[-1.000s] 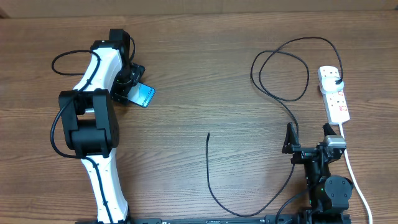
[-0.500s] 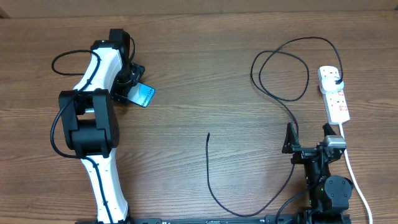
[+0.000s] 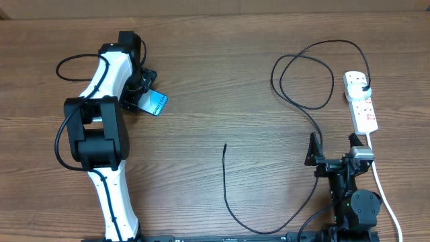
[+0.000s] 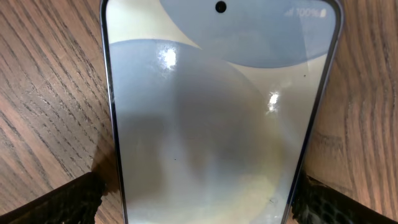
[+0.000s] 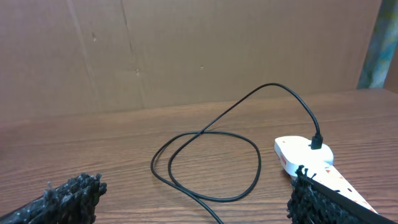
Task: Plug charger to phone and switch on socket
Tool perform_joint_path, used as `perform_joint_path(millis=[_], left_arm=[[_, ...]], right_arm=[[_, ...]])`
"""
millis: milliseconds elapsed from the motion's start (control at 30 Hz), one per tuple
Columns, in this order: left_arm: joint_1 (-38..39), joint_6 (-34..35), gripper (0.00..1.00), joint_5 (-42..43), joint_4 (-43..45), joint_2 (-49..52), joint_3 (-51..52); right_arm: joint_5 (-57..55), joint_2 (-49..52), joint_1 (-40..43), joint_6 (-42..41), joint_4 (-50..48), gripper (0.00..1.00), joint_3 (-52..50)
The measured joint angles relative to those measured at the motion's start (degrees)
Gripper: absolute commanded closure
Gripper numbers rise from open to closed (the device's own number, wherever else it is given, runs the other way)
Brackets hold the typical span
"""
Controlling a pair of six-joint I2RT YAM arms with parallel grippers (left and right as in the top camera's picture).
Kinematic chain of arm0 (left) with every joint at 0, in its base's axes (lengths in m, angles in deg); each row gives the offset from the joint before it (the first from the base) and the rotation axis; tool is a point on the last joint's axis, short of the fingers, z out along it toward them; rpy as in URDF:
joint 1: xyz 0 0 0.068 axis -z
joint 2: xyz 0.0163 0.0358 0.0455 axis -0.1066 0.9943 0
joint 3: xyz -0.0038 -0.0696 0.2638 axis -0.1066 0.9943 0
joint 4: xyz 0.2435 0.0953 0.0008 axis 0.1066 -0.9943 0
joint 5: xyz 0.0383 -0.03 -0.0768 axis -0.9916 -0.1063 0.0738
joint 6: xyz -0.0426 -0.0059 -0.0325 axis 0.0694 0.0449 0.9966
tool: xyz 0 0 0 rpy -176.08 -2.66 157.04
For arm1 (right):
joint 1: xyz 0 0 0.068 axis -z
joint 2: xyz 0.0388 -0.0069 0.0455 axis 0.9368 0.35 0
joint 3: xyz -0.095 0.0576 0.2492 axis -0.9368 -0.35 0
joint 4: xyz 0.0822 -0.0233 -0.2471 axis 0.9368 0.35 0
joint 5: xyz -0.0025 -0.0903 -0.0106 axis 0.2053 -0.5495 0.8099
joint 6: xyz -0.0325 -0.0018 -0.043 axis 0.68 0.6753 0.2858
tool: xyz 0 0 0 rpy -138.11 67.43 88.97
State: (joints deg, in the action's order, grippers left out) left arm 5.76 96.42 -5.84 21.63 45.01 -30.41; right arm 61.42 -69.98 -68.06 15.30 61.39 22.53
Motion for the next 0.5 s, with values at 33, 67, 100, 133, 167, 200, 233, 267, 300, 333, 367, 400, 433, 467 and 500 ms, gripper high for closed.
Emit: perform_joint_path(millis=[33,67,100,133,167,200,233,267,300,333,367,400,433,467,500], left_arm=[[0.0,0.0,0.0,0.0,0.0,0.0,0.0],[0.0,0.0,0.0,0.0,0.0,0.0,0.0],[0.1,0.0,0.0,-0.1,0.1,0.0,0.0],[0.2,0.0,0.0,-0.2,0.2,0.0,0.0],[0.4,0.0,0.0,-0.4,0.2,0.0,0.0],[0.5,0.0,0.0,-0.6,0.3,0.0,0.0],[0.7,0.0,0.0,-0.7,0.4,0.0,0.0],[0.8,0.0,0.0,-0.8,0.4,0.0,0.0],[0.9,0.0,0.0,-0.9,0.4,0.0,0.0],[1.0,0.0,0.0,-1.0,0.5,0.0,0.0],[1.1,0.0,0.0,-1.0,0.5,0.0,0.0],[1.1,-0.2,0.0,-1.0,0.5,0.0,0.0],[1.1,-0.2,0.0,-1.0,0.5,0.0,0.0],[1.1,-0.2,0.0,-1.0,0.5,0.0,0.0],[1.1,-0.2,0.0,-1.0,0.5,0.0,0.0]], right_arm=[[0.0,0.0,0.0,0.0,0.0,0.0,0.0],[0.0,0.0,0.0,0.0,0.0,0.0,0.0],[0.0,0.0,0.0,0.0,0.0,0.0,0.0],[0.0,0.0,0.0,0.0,0.0,0.0,0.0],[0.0,0.0,0.0,0.0,0.0,0.0,0.0],[0.0,0.0,0.0,0.0,0.0,0.0,0.0],[0.0,0.0,0.0,0.0,0.0,0.0,0.0],[0.0,0.0,0.0,0.0,0.0,0.0,0.0],[0.0,0.0,0.0,0.0,0.0,0.0,0.0],[0.0,0.0,0.0,0.0,0.0,0.0,0.0],[0.0,0.0,0.0,0.0,0.0,0.0,0.0],[0.0,0.0,0.0,0.0,0.0,0.0,0.0],[0.0,0.0,0.0,0.0,0.1,0.0,0.0],[0.0,0.0,0.0,0.0,0.0,0.0,0.0],[0.0,0.0,0.0,0.0,0.0,0.0,0.0]])
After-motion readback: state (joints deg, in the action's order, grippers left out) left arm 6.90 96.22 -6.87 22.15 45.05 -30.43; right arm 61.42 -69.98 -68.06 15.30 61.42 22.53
